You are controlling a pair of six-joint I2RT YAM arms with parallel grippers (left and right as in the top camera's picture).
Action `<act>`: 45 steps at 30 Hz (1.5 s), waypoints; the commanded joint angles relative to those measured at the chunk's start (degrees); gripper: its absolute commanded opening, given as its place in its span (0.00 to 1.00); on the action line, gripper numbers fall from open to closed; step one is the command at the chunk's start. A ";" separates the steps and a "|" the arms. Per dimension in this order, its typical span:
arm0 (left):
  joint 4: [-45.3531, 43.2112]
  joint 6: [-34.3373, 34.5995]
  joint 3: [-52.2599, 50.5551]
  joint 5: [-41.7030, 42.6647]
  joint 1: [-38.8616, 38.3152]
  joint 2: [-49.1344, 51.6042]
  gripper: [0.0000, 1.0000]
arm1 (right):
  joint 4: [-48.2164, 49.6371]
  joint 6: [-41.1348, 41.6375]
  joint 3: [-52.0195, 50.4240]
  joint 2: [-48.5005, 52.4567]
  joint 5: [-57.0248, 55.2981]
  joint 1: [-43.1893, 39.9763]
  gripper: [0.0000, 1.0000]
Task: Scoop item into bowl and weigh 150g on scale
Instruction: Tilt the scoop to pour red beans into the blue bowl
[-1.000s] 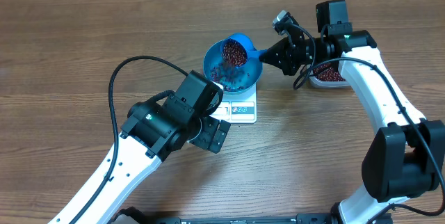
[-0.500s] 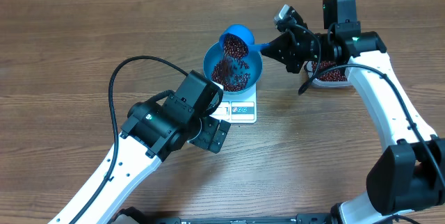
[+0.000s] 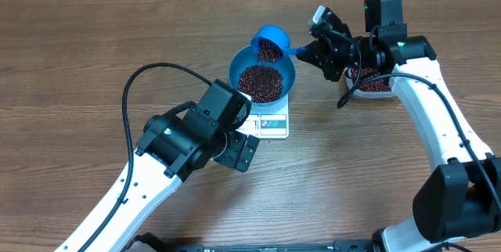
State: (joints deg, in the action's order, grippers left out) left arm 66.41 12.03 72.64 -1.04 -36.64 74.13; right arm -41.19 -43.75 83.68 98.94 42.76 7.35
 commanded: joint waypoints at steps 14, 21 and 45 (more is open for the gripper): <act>-0.02 0.81 0.44 0.48 0.35 -1.11 1.00 | -0.11 -4.76 2.23 -2.56 -10.64 4.59 0.04; -0.02 0.81 0.44 0.48 0.35 -1.11 1.00 | -1.92 -4.76 2.23 -3.93 -19.28 7.98 0.04; -0.02 0.81 0.44 0.48 0.35 -1.11 0.99 | -4.28 2.40 2.23 -7.21 -23.76 12.41 0.04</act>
State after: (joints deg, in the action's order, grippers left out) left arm 66.43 12.03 72.64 -1.04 -36.64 74.13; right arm -44.80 -46.11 83.68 93.25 15.40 19.29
